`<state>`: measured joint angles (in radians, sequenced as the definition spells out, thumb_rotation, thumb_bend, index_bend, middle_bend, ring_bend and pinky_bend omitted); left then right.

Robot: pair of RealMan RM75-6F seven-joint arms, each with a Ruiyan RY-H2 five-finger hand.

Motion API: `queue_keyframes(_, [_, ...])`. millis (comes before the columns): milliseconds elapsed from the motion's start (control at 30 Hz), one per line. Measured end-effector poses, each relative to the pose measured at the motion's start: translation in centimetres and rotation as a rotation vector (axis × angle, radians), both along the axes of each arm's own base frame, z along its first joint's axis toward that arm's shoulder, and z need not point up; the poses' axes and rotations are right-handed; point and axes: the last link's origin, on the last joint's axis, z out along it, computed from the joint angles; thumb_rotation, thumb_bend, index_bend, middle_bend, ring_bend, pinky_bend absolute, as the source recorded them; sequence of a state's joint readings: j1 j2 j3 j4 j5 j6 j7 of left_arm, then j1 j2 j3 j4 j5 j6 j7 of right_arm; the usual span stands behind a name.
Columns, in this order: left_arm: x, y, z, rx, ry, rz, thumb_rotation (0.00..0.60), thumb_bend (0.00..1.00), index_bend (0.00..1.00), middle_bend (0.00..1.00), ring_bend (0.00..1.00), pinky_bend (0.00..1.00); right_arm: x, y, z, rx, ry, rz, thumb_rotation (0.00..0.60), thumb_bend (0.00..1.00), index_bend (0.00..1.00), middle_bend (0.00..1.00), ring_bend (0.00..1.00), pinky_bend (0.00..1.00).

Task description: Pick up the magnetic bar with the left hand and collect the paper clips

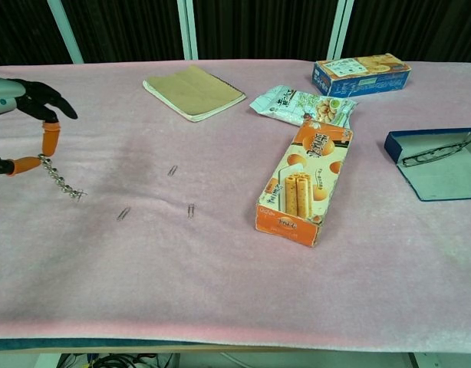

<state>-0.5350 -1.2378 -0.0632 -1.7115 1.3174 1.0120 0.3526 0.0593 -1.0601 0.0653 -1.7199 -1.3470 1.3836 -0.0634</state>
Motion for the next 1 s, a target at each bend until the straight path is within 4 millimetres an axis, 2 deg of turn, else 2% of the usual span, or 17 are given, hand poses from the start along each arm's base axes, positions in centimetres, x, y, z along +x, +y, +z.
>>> queue_keyframes(333, [1.7, 0.1, -2.3, -0.058, -0.002, -0.037, 0.600, 0.43, 0.55, 0.15, 0.00, 0.00, 0.0, 0.0, 0.0, 0.000, -0.001, -0.001, 0.600, 0.08, 0.00, 0.00, 0.07, 0.18])
queue_keyframes(1000, [2.7, 0.5, -4.0, -0.081, 0.026, -0.058, 0.600, 0.43, 0.55, 0.15, 0.00, 0.00, 0.0, 0.0, 0.0, 0.000, -0.001, -0.002, 0.600, 0.08, 0.00, 0.00, 0.07, 0.18])
